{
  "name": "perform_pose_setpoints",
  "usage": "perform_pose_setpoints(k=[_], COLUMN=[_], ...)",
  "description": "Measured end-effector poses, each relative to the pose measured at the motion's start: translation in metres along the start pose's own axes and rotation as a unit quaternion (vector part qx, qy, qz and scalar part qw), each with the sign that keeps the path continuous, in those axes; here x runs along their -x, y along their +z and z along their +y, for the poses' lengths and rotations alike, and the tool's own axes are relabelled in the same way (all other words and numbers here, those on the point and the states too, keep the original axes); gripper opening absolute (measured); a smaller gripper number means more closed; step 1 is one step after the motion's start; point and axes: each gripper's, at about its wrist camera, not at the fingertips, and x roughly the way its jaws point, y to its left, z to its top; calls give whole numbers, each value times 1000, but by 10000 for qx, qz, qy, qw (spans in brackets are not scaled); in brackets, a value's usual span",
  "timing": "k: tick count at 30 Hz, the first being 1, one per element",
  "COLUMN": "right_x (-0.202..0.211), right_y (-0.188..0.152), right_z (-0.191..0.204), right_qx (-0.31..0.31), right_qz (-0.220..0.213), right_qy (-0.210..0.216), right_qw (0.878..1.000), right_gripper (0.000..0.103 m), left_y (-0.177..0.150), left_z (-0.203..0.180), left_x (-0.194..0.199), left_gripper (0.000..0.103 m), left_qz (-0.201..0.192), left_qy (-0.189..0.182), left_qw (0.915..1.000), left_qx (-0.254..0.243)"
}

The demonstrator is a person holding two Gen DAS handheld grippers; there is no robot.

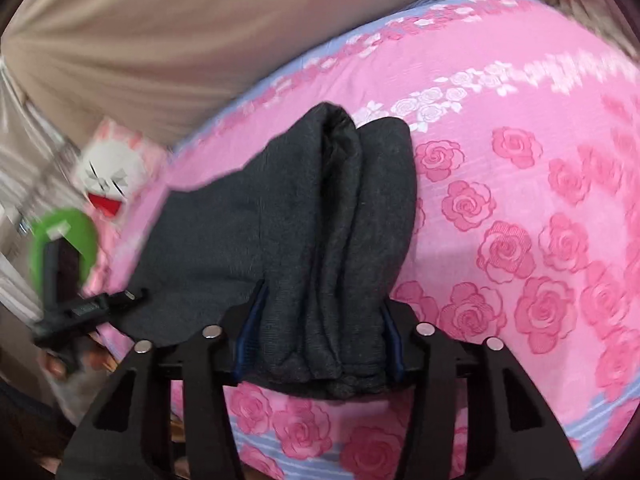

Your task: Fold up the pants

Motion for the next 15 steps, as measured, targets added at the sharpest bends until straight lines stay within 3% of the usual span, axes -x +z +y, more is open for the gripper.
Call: perform_pose_setpoints(k=[2,4,6,8,10,15], right_x=[-4,-9,-10,-1,12,56], right_y=[2,3,2,1,1,6], right_z=[3,11,16,20,26,55], right_qx=[4,202,330,335,444,833], right_qz=[-11,-83,-153,-271,-379,-772], right_qy=[81,-52,-227,-149,-71,70], right_qw=[10000,9997,9991,9990,9983,9935], right_gripper=[64,67,41,35,34,33], left_y=[1,1,1,-1,-2,-6], left_z=[-3,-7,-9,-4,-6,-45], left_x=[-1,-3,-5,2,16,62], left_gripper=[60,59,30,22,20,20], left_qz=[-12,-114,-217,-260,-352,-648], left_qy=[-196,-124,107,18,-192,-415], left_qw=[9998,9998,9997,9997,9992,9952], left_qx=[35,-48,-79,11,-11,-610])
